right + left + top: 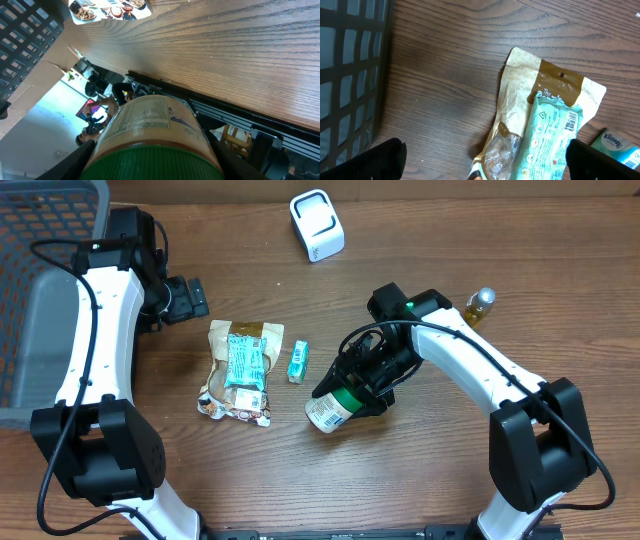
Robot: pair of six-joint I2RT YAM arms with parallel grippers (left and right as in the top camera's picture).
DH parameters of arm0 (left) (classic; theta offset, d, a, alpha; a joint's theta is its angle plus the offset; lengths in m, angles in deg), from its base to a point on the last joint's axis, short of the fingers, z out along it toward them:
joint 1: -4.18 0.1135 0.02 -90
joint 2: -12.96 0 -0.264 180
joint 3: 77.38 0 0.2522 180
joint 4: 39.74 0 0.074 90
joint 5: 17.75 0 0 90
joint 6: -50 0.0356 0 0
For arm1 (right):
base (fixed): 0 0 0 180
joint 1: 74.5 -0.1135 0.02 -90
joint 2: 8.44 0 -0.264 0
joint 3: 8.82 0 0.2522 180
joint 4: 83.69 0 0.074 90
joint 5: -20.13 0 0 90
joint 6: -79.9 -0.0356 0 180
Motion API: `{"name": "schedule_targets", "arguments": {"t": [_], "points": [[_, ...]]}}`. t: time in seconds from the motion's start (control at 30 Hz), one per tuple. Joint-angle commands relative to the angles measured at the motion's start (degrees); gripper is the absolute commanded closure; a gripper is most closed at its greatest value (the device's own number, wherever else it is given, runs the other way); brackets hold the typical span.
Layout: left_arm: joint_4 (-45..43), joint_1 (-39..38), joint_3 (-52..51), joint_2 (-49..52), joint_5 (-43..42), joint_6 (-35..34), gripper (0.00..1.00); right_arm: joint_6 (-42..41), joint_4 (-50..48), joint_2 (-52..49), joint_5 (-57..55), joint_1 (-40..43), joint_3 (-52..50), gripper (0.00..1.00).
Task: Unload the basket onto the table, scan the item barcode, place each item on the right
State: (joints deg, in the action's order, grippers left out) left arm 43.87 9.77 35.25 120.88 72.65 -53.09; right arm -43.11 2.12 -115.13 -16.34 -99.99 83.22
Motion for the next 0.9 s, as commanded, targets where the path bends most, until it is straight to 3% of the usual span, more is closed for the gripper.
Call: {"name": "schedule_targets", "arguments": {"t": [0.0,0.23,0.87], "points": [[-0.04,-0.37,-0.26,-0.35,-0.42,0.87,0.01,-0.15,0.04,0.17,1.42,0.13,1.66,0.75],[-0.04,-0.37,-0.26,-0.35,-0.42,0.87,0.0,-0.15,-0.11,0.17,1.09,0.13,1.66,0.75],[-0.04,-0.37,-0.26,-0.35,-0.42,0.87,0.0,-0.17,-5.11,0.17,-14.64,0.11,1.66,0.75]]}}
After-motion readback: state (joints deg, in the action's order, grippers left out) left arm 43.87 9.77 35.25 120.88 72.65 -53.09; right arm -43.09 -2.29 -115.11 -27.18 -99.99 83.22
